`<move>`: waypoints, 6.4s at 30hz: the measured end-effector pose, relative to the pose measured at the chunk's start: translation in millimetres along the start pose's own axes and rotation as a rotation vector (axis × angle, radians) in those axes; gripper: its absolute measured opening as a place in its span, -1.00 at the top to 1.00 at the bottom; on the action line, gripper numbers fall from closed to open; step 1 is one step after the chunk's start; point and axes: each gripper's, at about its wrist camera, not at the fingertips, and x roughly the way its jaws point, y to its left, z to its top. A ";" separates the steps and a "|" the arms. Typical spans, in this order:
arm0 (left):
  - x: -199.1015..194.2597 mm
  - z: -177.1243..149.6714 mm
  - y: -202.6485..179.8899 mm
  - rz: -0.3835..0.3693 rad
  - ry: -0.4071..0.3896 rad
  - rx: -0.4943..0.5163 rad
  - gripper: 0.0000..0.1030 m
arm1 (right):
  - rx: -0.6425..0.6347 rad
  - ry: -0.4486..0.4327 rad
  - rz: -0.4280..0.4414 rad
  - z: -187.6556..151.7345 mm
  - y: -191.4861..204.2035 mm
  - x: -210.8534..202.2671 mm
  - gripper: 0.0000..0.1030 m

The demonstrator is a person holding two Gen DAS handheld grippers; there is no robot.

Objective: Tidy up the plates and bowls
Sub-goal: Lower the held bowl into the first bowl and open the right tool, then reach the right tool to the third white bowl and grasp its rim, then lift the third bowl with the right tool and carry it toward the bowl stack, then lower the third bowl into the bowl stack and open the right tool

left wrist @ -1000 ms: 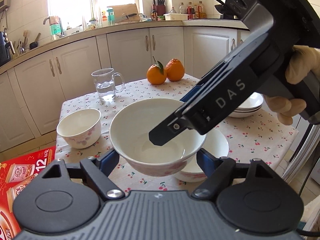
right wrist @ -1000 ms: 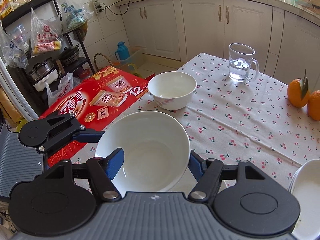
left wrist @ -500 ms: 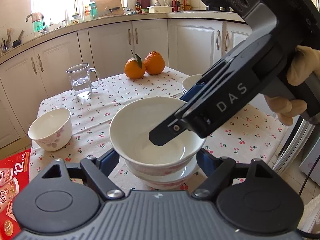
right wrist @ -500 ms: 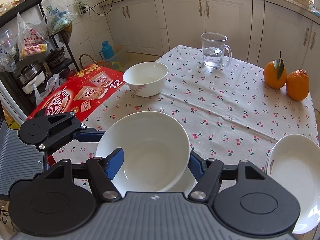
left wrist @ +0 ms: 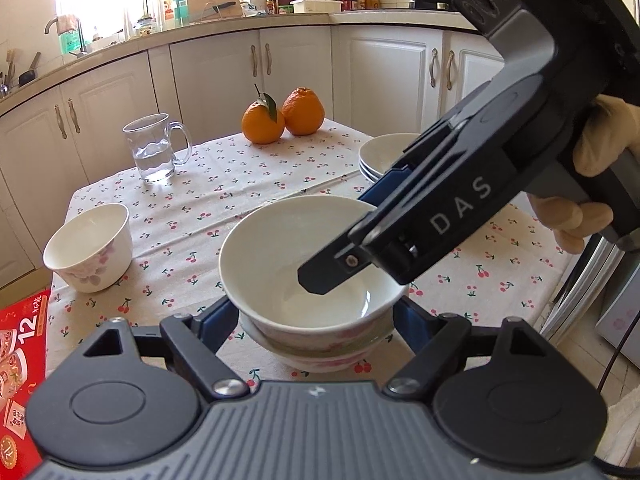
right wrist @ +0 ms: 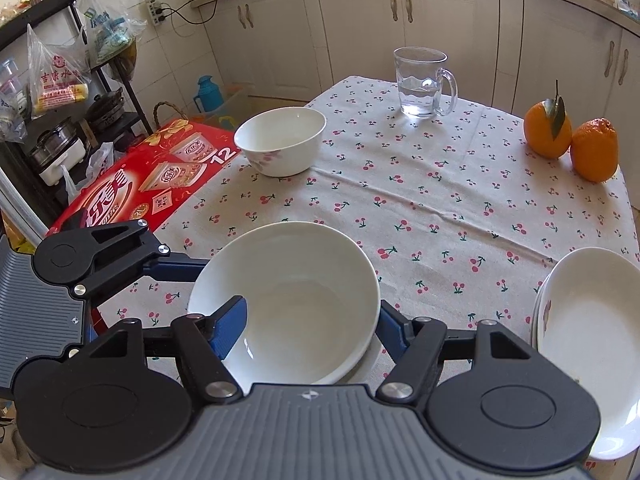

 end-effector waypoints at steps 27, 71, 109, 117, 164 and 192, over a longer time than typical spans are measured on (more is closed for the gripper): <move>-27.2 -9.2 11.1 0.017 -0.019 0.009 -0.74 | -0.042 -0.045 -0.050 -0.7 5.4 -11.3 -1.00; 33.2 -16.7 176.7 0.292 -0.033 -0.203 -0.76 | -0.213 0.066 0.093 153.8 36.3 119.2 -1.00; 72.0 -1.0 190.9 0.247 -0.076 -0.168 -0.67 | -0.192 0.147 0.187 194.0 3.2 202.6 -0.53; 68.3 0.5 186.3 0.245 -0.064 -0.156 -0.67 | -0.194 0.145 0.192 192.5 4.6 196.4 -0.51; -38.5 15.2 13.0 0.133 -0.112 0.016 -0.67 | -0.163 0.061 0.106 56.4 22.2 -11.5 -0.52; -4.6 11.8 5.3 0.030 -0.024 -0.018 -0.68 | -0.101 0.090 0.065 25.0 -7.9 -2.0 -0.52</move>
